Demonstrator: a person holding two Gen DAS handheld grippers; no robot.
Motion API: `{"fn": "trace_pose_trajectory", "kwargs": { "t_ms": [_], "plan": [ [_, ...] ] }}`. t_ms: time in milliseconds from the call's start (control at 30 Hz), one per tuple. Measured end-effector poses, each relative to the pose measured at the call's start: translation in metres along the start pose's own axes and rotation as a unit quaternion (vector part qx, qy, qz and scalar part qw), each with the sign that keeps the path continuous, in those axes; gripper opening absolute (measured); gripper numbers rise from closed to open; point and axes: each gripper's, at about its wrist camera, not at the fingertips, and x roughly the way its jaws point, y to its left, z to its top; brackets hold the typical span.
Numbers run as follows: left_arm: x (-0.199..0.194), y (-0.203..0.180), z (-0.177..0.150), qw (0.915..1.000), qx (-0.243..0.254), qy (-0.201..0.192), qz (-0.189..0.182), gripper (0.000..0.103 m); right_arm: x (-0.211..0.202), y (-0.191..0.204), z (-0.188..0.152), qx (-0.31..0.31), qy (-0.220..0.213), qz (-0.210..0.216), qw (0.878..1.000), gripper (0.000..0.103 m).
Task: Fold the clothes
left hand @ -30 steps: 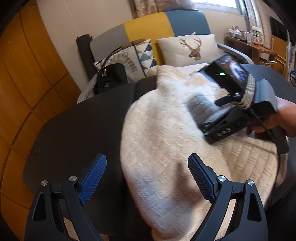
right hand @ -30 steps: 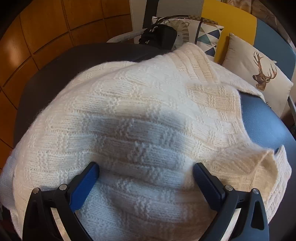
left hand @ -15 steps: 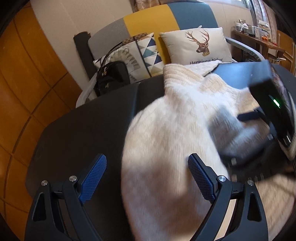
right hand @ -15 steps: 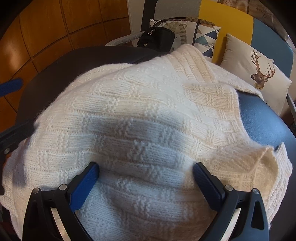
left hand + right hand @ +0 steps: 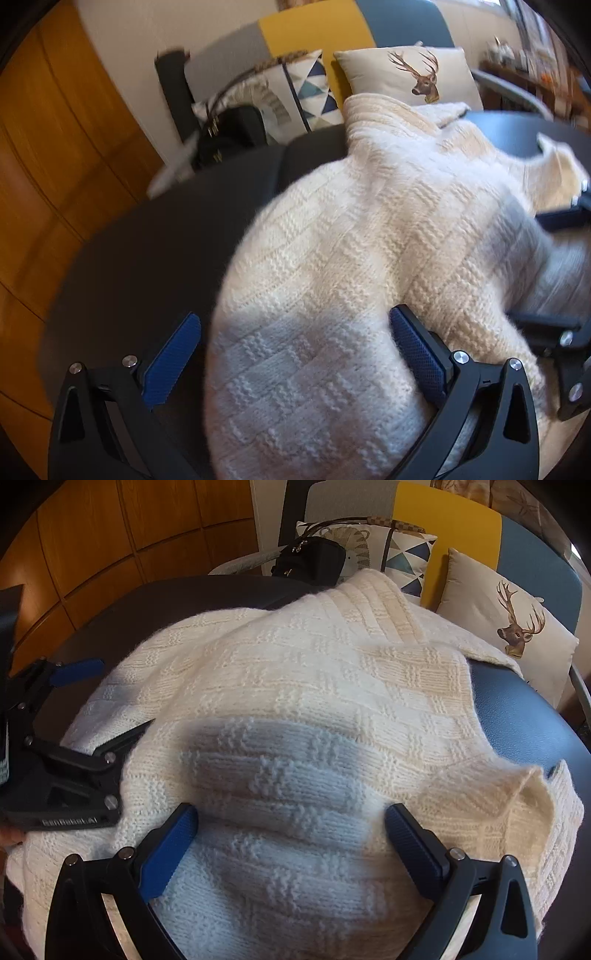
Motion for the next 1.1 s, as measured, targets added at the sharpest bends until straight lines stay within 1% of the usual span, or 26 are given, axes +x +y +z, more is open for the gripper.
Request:
{"fn": "trace_pose_trajectory", "kwargs": {
  "t_ms": [33, 100, 167, 233, 433, 467, 500, 567, 600, 667, 700, 733, 933, 1000, 1100],
  "plan": [
    [-0.001, -0.001, -0.001, 1.0, 0.003, 0.001, 0.003, 0.102, -0.004, 0.0, 0.001, 0.0, 0.007, -0.004, 1.0, 0.103],
    [-0.001, 0.004, -0.005, 0.9999, -0.006, 0.009, -0.009, 0.102, -0.016, -0.008, 0.003, 0.017, 0.025, -0.012, 0.999, 0.103],
    [-0.001, 0.009, -0.012, 0.9995, -0.017, 0.017, -0.021, 0.102, -0.035, -0.024, 0.001, 0.051, 0.017, -0.025, 0.998, 0.102],
    [-0.006, 0.012, -0.02, 0.9994, -0.022, 0.019, -0.021, 0.102, -0.044, -0.04, -0.004, 0.081, 0.012, -0.029, 0.996, 0.102],
    [-0.026, 0.015, -0.05, 0.9984, -0.053, 0.019, 0.0, 0.102, -0.069, -0.09, -0.019, 0.171, -0.004, -0.042, 0.984, 0.102],
    [-0.029, 0.015, -0.054, 0.9982, -0.057, 0.019, 0.003, 0.102, -0.07, -0.091, -0.024, 0.177, 0.003, -0.039, 0.983, 0.102],
    [-0.033, 0.015, -0.059, 0.998, -0.06, 0.018, 0.007, 0.102, -0.066, -0.085, -0.034, 0.171, 0.022, -0.036, 0.984, 0.102],
    [-0.038, 0.015, -0.066, 0.9976, -0.065, 0.021, 0.01, 0.102, -0.049, -0.075, -0.051, 0.146, 0.063, -0.056, 0.986, 0.103],
    [-0.04, 0.015, -0.067, 0.9975, -0.066, 0.023, 0.011, 0.102, -0.039, -0.072, -0.054, 0.134, 0.071, -0.068, 0.986, 0.103],
    [-0.044, 0.016, -0.071, 0.9968, -0.073, 0.031, 0.011, 0.102, -0.028, -0.079, -0.044, 0.123, 0.04, -0.077, 0.989, 0.103],
    [-0.047, 0.017, -0.073, 0.9963, -0.077, 0.036, 0.012, 0.102, -0.022, -0.086, -0.036, 0.13, 0.038, -0.08, 0.987, 0.103],
    [-0.049, 0.018, -0.076, 0.9958, -0.081, 0.041, 0.013, 0.102, -0.016, -0.093, -0.026, 0.137, 0.039, -0.084, 0.986, 0.103],
    [-0.077, -0.003, -0.089, 0.996, -0.059, 0.03, 0.06, 0.102, 0.033, -0.133, 0.039, 0.116, 0.048, -0.08, 0.989, 0.103],
    [-0.084, -0.006, -0.092, 0.9962, -0.054, 0.032, 0.061, 0.102, 0.047, -0.143, 0.056, 0.108, 0.05, -0.076, 0.99, 0.103],
    [-0.09, -0.007, -0.091, 0.9965, -0.05, 0.042, 0.052, 0.102, 0.062, -0.155, 0.076, 0.114, 0.045, -0.08, 0.989, 0.103]
  ]
}}
